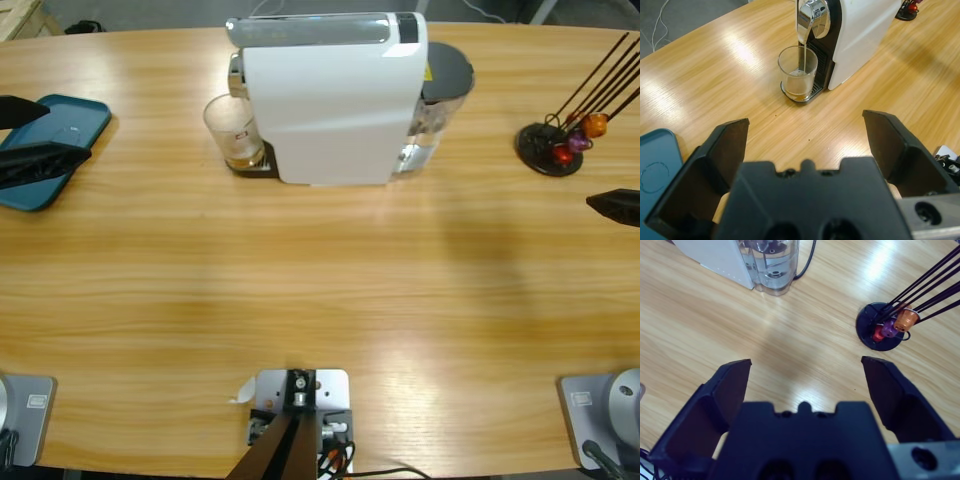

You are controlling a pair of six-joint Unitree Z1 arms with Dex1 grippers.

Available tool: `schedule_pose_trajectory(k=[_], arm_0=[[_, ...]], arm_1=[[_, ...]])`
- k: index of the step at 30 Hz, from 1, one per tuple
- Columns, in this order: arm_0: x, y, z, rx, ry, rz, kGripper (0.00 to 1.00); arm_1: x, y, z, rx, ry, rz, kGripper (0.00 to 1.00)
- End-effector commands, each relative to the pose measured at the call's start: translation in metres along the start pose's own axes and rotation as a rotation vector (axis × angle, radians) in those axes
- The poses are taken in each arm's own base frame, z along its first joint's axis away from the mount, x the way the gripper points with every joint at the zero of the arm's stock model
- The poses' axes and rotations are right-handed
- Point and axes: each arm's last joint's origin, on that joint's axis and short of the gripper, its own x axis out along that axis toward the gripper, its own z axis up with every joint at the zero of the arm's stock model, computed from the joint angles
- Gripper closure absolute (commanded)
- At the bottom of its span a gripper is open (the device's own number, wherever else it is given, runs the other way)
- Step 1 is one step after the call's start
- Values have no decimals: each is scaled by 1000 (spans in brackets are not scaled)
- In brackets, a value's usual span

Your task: Pour coffee

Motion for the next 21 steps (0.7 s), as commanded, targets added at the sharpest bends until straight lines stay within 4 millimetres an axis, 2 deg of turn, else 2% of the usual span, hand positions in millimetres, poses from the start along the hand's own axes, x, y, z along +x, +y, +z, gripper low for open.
schedule_pose_trajectory(k=[1, 7, 13, 21], arm_0=[[10, 2, -19, -3, 21, 11, 0], [12, 0, -26, -8, 10, 5, 0], [13, -2, -28, 15, 14, -5, 46], [15, -1, -27, 9, 17, -3, 27]], arm_1=[[7, 2, 0, -15, 42, -3, 0], [5, 1, -2, -12, 32, -3, 0], [5, 2, -2, -12, 34, -2, 0], [6, 2, -2, -14, 43, 0, 0]])
